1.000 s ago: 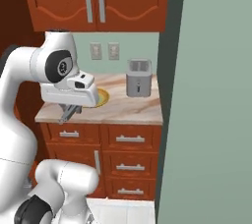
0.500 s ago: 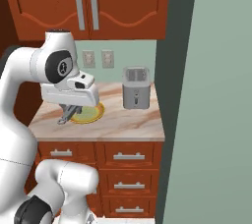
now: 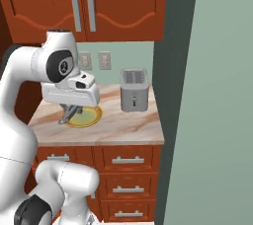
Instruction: Pick up the tongs from the counter and place them near the plate next to the oven.
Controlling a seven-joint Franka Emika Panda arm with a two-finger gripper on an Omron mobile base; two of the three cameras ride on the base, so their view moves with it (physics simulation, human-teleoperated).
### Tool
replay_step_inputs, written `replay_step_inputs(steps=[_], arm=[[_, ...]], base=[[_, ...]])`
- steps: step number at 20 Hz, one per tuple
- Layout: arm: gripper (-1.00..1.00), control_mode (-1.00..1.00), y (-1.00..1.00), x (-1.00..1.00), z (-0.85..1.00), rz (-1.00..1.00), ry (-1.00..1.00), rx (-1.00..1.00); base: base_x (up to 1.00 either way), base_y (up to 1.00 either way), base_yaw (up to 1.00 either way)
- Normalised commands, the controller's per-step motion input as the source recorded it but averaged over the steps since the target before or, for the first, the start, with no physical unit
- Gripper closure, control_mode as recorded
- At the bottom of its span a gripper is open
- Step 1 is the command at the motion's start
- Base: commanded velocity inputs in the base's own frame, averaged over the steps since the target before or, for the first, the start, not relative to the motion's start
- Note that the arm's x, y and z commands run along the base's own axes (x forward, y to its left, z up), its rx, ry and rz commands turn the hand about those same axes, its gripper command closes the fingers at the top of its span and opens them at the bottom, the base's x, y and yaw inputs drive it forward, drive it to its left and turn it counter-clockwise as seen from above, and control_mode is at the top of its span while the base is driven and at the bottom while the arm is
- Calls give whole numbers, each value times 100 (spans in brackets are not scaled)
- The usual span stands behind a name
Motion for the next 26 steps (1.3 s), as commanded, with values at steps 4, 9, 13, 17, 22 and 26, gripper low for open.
replay_step_inputs(steps=[4, 9, 13, 17, 22, 26], arm=[[100, -100, 6, 34, -45, -6, 0, 0], [100, -100, 22, 42, -56, -18, 0, 0], [100, -100, 17, 43, -50, -33, 0, 1], [100, -100, 0, 10, -44, -47, 3, 3], [100, -100, 0, 0, -21, -31, -5, 6], [100, -100, -11, 6, -31, -10, -15, 2]], base=[[0, 0, 0], [0, 0, 0], [0, 0, 0], [0, 0, 0], [0, 0, 0], [0, 0, 0]])
